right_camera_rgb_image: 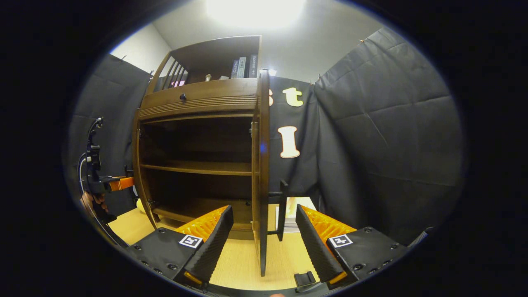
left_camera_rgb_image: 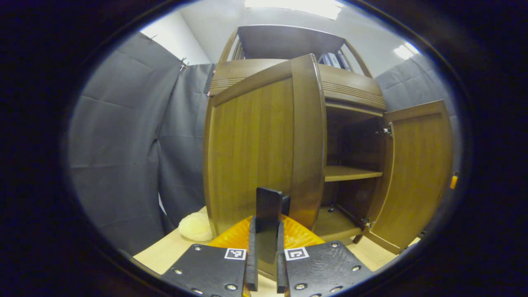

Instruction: Open the right door of the double-door shoe cabinet with the right hand, and open the left door with the left hand.

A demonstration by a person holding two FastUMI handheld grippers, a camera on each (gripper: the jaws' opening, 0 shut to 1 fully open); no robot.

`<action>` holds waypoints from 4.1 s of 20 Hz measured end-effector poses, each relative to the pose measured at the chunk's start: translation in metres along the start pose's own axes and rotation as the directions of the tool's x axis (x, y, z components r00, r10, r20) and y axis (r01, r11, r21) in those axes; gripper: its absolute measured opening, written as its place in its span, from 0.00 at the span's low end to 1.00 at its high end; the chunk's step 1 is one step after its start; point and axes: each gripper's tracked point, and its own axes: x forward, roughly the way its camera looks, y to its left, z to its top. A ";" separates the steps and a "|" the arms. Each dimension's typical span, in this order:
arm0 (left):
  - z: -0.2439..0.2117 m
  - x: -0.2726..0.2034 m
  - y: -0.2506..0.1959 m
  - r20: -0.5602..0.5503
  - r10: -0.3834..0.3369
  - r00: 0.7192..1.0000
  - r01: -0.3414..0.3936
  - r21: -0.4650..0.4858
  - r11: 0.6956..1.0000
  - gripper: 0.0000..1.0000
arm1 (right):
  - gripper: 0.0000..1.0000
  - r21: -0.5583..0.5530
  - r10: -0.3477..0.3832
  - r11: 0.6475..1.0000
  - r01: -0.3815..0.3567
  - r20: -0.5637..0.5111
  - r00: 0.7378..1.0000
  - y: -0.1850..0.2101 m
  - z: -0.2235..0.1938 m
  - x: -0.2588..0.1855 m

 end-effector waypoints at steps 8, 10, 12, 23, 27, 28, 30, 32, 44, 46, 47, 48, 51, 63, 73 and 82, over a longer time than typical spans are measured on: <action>0.003 0.001 0.005 -0.005 0.019 1.000 -0.020 -0.018 1.000 0.21 | 0.92 -0.016 0.055 0.998 -0.055 0.014 0.998 0.041 0.005 0.003; 0.003 0.001 0.006 -0.003 0.024 1.000 -0.024 -0.022 0.999 0.21 | 0.92 -0.019 0.071 0.997 -0.070 0.014 0.997 0.051 0.005 0.003; 0.003 0.003 0.008 -0.003 0.030 1.000 -0.030 -0.023 0.999 0.21 | 0.95 -0.020 0.085 0.996 -0.084 0.014 0.996 0.060 0.007 0.005; 0.002 -0.002 0.031 -0.002 0.091 0.996 -0.091 0.007 0.996 0.19 | 0.92 -0.024 0.140 0.990 -0.140 0.028 0.990 0.111 0.013 0.018; 0.001 -0.006 0.035 -0.006 0.112 0.994 -0.112 -0.002 0.994 0.19 | 0.92 -0.023 0.146 0.989 -0.145 0.026 0.989 0.131 0.014 0.022; 0.000 -0.007 0.037 -0.006 0.117 0.993 -0.117 -0.003 0.993 0.19 | 0.92 -0.022 0.142 0.990 -0.142 0.025 0.990 0.135 0.013 0.024; 0.001 -0.006 0.037 -0.002 0.109 0.994 -0.109 0.007 0.994 0.19 | 0.92 -0.020 0.128 0.992 -0.127 0.024 0.992 0.141 0.013 0.026; 0.001 -0.007 0.042 0.002 0.105 0.994 -0.106 0.031 0.994 0.19 | 0.93 -0.023 0.114 0.993 -0.113 0.032 0.993 0.144 0.016 0.026; 0.012 -0.009 0.056 0.060 0.210 0.976 -0.211 0.020 0.977 0.19 | 0.97 -0.020 0.089 0.996 -0.088 0.084 0.992 0.112 0.037 0.003; 0.017 -0.009 0.054 0.081 0.196 0.977 -0.198 0.023 0.980 0.19 | 0.97 -0.019 0.076 0.997 -0.075 0.090 0.993 0.101 0.040 -0.005; 0.018 -0.008 0.052 0.088 0.187 0.978 -0.189 0.024 0.982 0.19 | 0.96 -0.017 0.071 0.997 -0.069 0.094 0.993 0.097 0.042 -0.010; 0.021 -0.008 0.051 0.095 0.178 0.980 -0.181 0.026 0.983 0.19 | 0.96 -0.015 0.066 0.998 -0.065 0.098 0.993 0.093 0.043 -0.015; 0.027 -0.004 0.042 0.114 0.150 0.982 -0.154 0.029 0.988 0.16 | 0.98 -0.021 0.052 0.999 -0.050 0.108 0.993 0.082 0.045 -0.027; 0.037 -0.006 0.037 0.152 0.132 0.980 -0.144 0.068 0.987 0.29 | 0.98 -0.003 0.040 0.999 -0.040 0.102 0.994 0.052 0.039 -0.062; 0.045 -0.001 0.038 0.184 0.133 0.974 -0.149 0.078 0.986 0.65 | 0.98 0.006 0.042 0.999 -0.043 0.111 0.993 0.048 0.045 -0.069; 0.046 0.000 0.040 0.189 0.134 0.973 -0.152 0.087 0.984 0.65 | 0.98 0.005 0.039 0.999 -0.040 0.112 0.993 0.049 0.045 -0.072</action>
